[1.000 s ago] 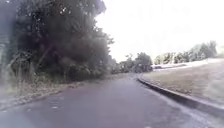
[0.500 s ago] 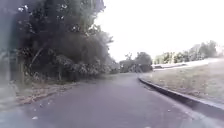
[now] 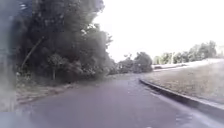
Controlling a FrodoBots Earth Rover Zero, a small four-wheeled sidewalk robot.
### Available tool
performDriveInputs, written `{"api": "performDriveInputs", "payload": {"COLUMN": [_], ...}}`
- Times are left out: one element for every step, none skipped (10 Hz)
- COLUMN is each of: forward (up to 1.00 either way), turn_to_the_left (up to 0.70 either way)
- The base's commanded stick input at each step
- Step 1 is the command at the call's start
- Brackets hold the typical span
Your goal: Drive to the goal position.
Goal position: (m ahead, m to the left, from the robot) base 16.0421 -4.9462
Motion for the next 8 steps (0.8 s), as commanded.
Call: {"api": "performDriveInputs", "payload": {"forward": [1.0,1.0,1.0,1.0,1.0,1.0,1.0,1.0], "turn_to_the_left": [0.0,0.0,0.0,0.0,0.0,0.0,0.0,0.27]}}
